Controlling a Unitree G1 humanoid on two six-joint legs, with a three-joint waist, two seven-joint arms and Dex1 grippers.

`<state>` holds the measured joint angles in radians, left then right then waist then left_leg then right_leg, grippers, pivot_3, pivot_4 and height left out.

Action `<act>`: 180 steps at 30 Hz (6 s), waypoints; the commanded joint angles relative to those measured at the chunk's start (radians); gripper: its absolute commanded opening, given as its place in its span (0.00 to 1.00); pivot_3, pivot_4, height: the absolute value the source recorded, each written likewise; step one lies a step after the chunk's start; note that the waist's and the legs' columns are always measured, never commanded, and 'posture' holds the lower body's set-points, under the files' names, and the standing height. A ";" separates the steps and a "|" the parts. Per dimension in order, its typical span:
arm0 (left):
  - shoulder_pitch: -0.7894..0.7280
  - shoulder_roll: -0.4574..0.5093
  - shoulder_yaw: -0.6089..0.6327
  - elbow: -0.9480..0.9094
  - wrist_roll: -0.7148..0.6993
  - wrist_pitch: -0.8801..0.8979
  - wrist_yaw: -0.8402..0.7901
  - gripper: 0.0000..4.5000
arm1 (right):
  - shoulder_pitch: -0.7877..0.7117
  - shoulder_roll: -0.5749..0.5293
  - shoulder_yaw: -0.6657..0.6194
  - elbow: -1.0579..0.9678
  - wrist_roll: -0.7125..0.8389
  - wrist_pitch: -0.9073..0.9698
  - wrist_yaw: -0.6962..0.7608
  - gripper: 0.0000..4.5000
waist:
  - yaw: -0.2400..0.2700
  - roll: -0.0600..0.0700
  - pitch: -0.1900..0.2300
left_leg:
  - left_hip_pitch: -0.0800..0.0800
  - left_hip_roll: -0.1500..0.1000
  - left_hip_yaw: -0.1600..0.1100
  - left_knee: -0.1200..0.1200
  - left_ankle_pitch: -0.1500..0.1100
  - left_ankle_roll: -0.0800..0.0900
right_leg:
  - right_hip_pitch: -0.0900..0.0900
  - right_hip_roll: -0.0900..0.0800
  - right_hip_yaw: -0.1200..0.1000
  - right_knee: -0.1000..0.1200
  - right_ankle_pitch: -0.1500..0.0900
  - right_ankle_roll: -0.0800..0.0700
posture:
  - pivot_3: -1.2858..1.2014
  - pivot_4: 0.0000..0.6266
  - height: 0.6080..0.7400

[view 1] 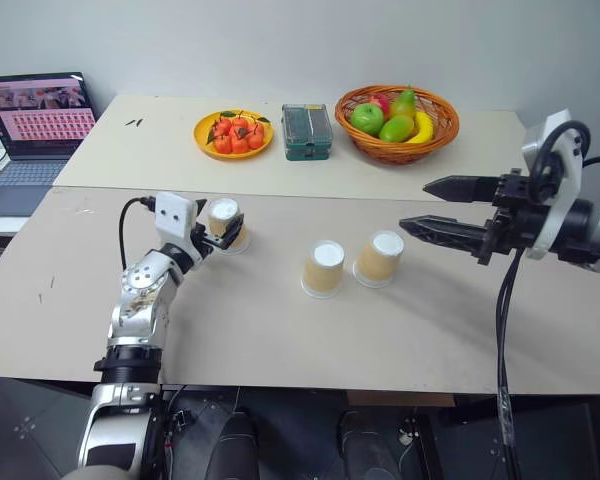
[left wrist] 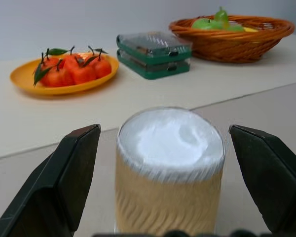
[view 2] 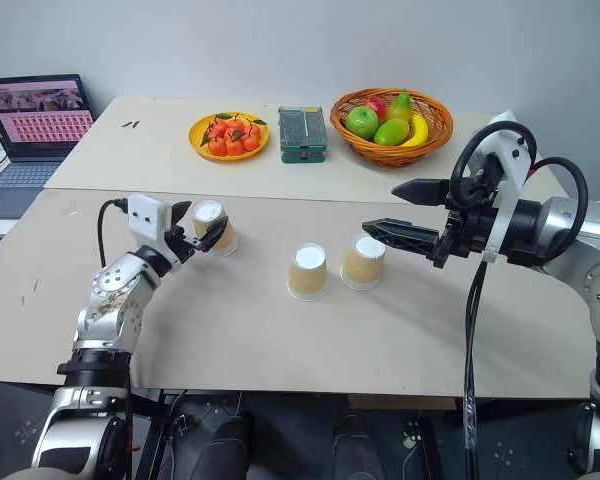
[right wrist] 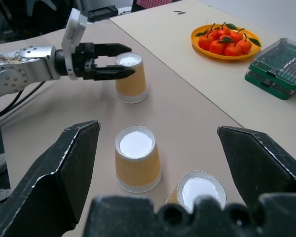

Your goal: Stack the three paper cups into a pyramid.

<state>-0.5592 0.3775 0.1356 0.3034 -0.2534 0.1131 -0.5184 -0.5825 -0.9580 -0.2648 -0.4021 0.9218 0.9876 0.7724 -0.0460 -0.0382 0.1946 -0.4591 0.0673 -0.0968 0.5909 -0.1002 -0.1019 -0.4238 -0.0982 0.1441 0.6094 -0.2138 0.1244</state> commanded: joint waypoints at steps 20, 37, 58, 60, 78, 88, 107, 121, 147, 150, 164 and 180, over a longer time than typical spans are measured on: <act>-0.109 0.117 -0.047 -0.290 -0.211 0.270 -0.288 0.58 | 0.013 -0.012 -0.029 -0.031 0.007 -0.017 -0.039 1.00 | 0.002 0.000 0.000 | -0.001 0.000 0.000 0.000 0.001 -0.002 | 0.000 0.000 0.000 0.001 0.000 0.000 | 0.52 0.24 1.00; 0.092 0.270 -0.151 -0.424 -0.195 0.248 -0.523 0.58 | 0.062 -0.021 -0.080 -0.072 0.028 -0.002 -0.080 1.00 | -0.012 0.001 0.000 | 0.000 0.001 0.001 0.000 -0.002 -0.006 | 0.000 0.000 0.000 -0.001 0.000 -0.003 | 0.52 0.24 1.00; 0.021 0.102 -0.198 -0.205 -0.101 0.084 -0.529 0.58 | 0.102 -0.073 -0.160 -0.131 0.120 0.058 -0.150 1.00 | -0.012 0.001 0.000 | 0.000 0.001 0.001 -0.001 0.003 0.002 | 0.000 0.000 0.000 0.000 0.000 -0.002 | 0.52 0.24 1.00; 0.025 0.099 -0.197 -0.208 -0.105 0.091 -0.528 0.58 | 0.102 -0.077 -0.162 -0.132 0.128 0.060 -0.156 1.00 | -0.012 0.001 0.000 | 0.000 0.001 0.001 -0.001 0.003 0.002 | 0.000 0.000 0.000 0.001 0.000 -0.002 | 0.52 0.24 1.00; -0.014 0.081 -0.185 -0.236 -0.132 0.143 -0.519 0.98 | 0.113 -0.084 -0.160 -0.132 0.138 0.045 -0.175 1.00 | -0.011 0.001 0.000 | 0.000 0.001 0.001 -0.001 0.003 0.002 | 0.000 0.000 0.000 0.000 0.000 -0.002 | 0.52 0.24 1.00; -0.226 0.052 -0.063 -0.330 -0.286 0.375 -0.367 0.98 | 0.122 -0.083 -0.173 -0.146 0.146 0.051 -0.179 1.00 | -0.001 0.001 0.000 | -0.001 0.001 0.001 0.000 0.003 0.002 | 0.000 0.000 0.000 0.000 0.000 -0.002 | 0.52 0.24 1.00; -0.464 0.043 0.079 -0.294 -0.365 0.523 -0.071 0.98 | 0.322 -0.037 -0.231 -0.162 0.120 0.005 -0.217 1.00 | 0.000 0.001 0.000 | -0.001 0.001 0.001 0.001 0.004 0.003 | 0.000 0.000 0.000 0.001 -0.001 0.001 | 0.52 0.24 1.00; -0.386 0.052 0.077 -0.417 -0.346 0.577 0.067 0.98 | 0.313 0.107 -0.008 0.059 -0.165 -0.234 -0.137 1.00 | 0.000 0.001 0.000 | -0.001 0.001 0.001 0.000 0.004 0.002 | 0.001 0.000 0.000 0.000 -0.001 0.001 | 0.52 0.24 1.00; -0.339 0.053 0.091 -0.521 -0.351 0.651 0.181 0.98 | 0.187 0.248 0.168 0.306 -0.391 -0.386 0.025 1.00 | -0.001 0.001 0.000 | 0.000 0.001 0.000 0.000 0.006 0.002 | 0.002 0.001 0.000 0.001 0.001 0.003 | 0.52 0.24 1.00; -0.330 0.051 0.096 -0.537 -0.355 0.655 0.193 0.98 | 0.171 0.264 0.185 0.319 -0.405 -0.393 0.042 1.00 | -0.001 0.001 0.000 | 0.000 0.001 0.000 0.000 0.006 0.002 | 0.001 0.001 0.000 0.001 0.001 0.003 | 0.52 0.24 1.00; -0.311 0.035 0.084 -0.598 -0.363 0.680 0.227 0.98 | 0.064 0.345 0.232 0.469 -0.489 -0.466 0.078 1.00 | -0.003 0.001 0.000 | 0.000 0.001 0.000 0.000 0.007 0.001 | 0.002 0.001 0.000 0.002 0.001 0.004 | 0.52 0.24 1.00; -0.209 0.045 0.092 -0.688 -0.382 0.726 0.268 1.00 | 0.004 0.376 0.238 0.564 -0.551 -0.516 0.098 0.56 | -0.003 0.001 0.000 | 0.000 0.001 0.000 0.000 0.007 0.001 | 0.002 0.001 0.000 0.002 0.002 0.004 | 0.52 0.24 1.00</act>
<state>-0.7656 0.4126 0.2170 -0.3415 -0.6283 0.8498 -0.2518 -0.5560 -0.5745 -0.0094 0.1817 0.3735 0.4946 0.8681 -0.0492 -0.0374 0.1946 -0.4591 0.0681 -0.0967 0.5911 -0.0929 -0.1012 -0.4220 -0.0970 0.1439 0.6111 -0.2120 0.1282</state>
